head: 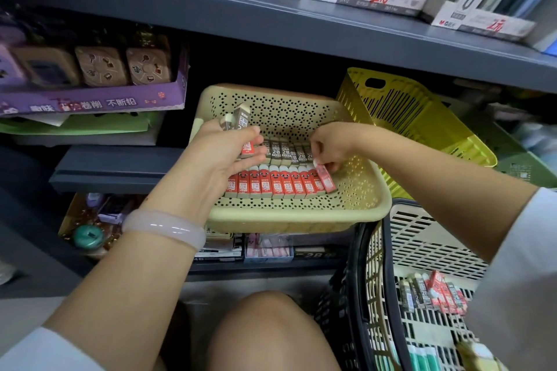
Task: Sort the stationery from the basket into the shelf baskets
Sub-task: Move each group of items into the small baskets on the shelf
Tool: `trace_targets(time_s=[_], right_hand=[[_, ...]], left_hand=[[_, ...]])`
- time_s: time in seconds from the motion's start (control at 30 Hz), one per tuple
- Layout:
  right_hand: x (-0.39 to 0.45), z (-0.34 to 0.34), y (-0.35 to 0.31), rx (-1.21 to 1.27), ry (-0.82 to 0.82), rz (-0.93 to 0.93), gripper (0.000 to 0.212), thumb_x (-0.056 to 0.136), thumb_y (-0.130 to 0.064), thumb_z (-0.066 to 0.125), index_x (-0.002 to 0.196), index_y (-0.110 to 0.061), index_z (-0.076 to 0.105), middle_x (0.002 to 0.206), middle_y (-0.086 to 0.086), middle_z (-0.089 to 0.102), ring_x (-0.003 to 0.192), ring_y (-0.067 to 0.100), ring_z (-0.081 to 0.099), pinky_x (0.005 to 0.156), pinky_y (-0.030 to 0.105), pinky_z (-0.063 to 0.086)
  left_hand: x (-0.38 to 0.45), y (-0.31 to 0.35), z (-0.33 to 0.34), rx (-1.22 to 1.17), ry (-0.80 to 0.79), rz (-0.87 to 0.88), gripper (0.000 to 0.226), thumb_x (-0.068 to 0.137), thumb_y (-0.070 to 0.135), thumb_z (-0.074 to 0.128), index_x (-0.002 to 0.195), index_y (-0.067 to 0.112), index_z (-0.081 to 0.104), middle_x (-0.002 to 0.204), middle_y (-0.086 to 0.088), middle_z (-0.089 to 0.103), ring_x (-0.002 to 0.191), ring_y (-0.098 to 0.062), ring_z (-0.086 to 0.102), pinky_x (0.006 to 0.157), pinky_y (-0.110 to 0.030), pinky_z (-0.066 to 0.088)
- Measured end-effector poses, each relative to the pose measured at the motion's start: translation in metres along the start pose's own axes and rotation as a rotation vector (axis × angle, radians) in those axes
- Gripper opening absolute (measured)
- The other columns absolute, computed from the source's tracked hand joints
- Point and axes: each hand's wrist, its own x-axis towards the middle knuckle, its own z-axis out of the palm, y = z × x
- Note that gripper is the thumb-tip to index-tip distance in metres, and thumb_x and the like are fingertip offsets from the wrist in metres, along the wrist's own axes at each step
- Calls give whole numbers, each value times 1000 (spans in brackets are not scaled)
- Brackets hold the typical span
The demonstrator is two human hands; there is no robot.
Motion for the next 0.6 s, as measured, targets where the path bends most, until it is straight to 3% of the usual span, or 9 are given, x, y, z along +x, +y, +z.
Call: trace_targets(time_s=[0.13, 0.23, 0.33, 0.4, 0.5, 0.6], right_hand=[[10, 9, 2, -46, 18, 47, 23, 90, 0, 52, 113, 2, 55, 93, 7, 63, 63, 13, 62, 58, 21, 51], [13, 13, 5, -118, 60, 12, 20, 87, -4, 59, 106, -1, 58, 95, 5, 65, 75, 17, 63, 67, 26, 54], [5, 13, 10, -197, 109, -104, 19, 83, -18, 66, 98, -13, 56, 87, -3, 57, 78, 16, 53, 57, 21, 41], [0, 15, 14, -275, 42, -190, 25, 80, -28, 69, 94, -20, 50, 82, -7, 50, 79, 14, 50, 56, 18, 35], [-4, 26, 17, -405, -12, -255, 32, 78, -32, 71, 92, -21, 45, 81, -8, 48, 81, 14, 50, 62, 19, 40], [-5, 34, 18, -452, 66, -297, 31, 80, -29, 69, 95, -19, 43, 85, -6, 50, 82, 15, 53, 74, 25, 49]], left_hand=[[-1, 1, -1, -4, -3, 2, 27, 86, 3, 61, 110, 3, 50, 92, -14, 64, 72, -19, 65, 63, -29, 59], [-1, 1, -2, -7, 5, 0, 34, 86, 4, 61, 117, 1, 48, 89, -12, 64, 72, -19, 65, 62, -29, 59], [-1, 1, -2, -2, 8, -1, 40, 86, 4, 61, 123, 2, 44, 90, -12, 64, 71, -19, 65, 62, -29, 59], [0, 1, -2, 3, 3, 5, 41, 87, 4, 60, 124, 2, 43, 88, -11, 63, 71, -18, 65, 63, -29, 59], [-1, 0, -2, 11, -5, 12, 43, 87, 4, 60, 126, 1, 41, 88, -11, 63, 71, -17, 65, 64, -29, 59], [-1, 0, -2, 25, -16, 13, 32, 87, 4, 60, 116, 3, 46, 89, -11, 63, 72, -17, 65, 65, -29, 59]])
